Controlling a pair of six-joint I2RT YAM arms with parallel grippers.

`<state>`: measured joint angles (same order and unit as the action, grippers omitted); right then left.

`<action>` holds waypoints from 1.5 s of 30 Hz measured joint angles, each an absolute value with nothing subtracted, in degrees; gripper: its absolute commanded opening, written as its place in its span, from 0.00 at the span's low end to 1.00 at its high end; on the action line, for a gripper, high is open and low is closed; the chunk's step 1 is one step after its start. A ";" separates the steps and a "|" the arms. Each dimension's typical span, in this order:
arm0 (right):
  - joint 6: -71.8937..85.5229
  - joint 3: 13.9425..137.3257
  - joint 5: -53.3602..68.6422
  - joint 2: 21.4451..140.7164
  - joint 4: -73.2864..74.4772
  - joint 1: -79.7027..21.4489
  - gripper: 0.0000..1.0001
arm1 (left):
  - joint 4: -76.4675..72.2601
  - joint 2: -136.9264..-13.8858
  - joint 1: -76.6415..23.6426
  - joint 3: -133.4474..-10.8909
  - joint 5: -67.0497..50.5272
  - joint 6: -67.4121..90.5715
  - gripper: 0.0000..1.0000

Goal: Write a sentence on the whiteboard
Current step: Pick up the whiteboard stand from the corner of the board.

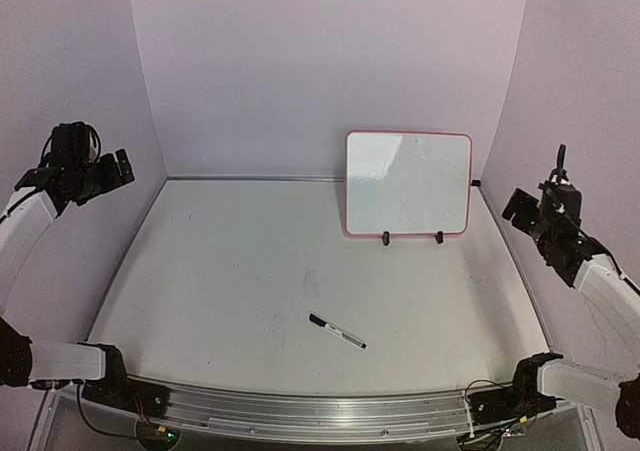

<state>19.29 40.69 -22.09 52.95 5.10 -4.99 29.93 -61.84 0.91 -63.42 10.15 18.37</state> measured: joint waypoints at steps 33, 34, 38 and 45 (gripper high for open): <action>22.85 65.47 -5.23 107.57 4.80 -31.03 0.63 | 31.86 -58.50 0.91 -57.60 4.51 5.91 1.00; 22.46 66.22 -5.04 108.88 4.14 -31.05 0.60 | 31.86 -58.50 0.91 -57.60 4.32 5.93 1.00; 20.36 69.49 -5.13 113.32 2.52 -31.05 0.54 | 31.83 -58.50 0.91 -57.58 3.92 5.91 1.00; 17.74 71.81 -6.96 117.32 -0.25 -31.05 0.43 | 31.86 -58.50 0.91 -57.58 3.11 5.87 1.00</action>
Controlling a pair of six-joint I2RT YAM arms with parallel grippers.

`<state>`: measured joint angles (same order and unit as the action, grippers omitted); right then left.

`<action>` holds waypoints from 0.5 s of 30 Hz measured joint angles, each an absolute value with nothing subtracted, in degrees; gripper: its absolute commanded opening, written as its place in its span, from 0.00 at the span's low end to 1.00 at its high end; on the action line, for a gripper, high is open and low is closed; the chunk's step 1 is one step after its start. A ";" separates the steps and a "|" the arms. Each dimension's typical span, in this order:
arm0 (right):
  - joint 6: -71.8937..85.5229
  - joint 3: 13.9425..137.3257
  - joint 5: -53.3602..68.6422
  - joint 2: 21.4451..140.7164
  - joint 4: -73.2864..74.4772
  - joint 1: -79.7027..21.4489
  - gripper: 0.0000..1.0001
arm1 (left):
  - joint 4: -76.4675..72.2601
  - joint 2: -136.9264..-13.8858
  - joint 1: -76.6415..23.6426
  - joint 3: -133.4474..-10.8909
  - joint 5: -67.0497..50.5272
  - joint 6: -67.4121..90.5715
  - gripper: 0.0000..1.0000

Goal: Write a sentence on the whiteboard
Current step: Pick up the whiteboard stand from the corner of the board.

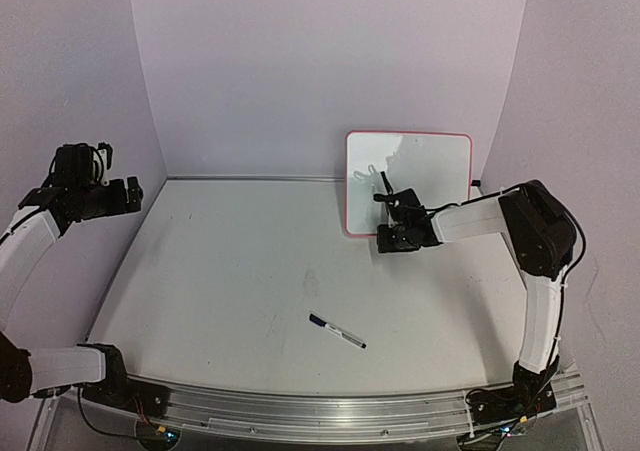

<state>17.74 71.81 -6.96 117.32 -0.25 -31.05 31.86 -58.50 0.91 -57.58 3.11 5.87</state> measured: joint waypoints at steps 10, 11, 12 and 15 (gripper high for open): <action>15.18 73.89 -10.31 121.12 -2.39 -31.05 0.27 | 31.86 -58.50 0.91 -57.58 3.09 5.80 1.00; 14.76 73.89 -10.72 121.21 -2.83 -31.05 0.26 | 31.86 -58.50 0.91 -57.58 3.11 5.78 0.99; 14.39 73.89 -10.90 121.32 -3.16 -31.05 0.24 | 31.86 -58.50 0.91 -57.58 3.11 5.80 1.00; 13.26 73.89 -11.11 121.62 -3.57 -31.05 0.19 | 31.86 -58.52 0.91 -57.58 3.11 5.78 0.99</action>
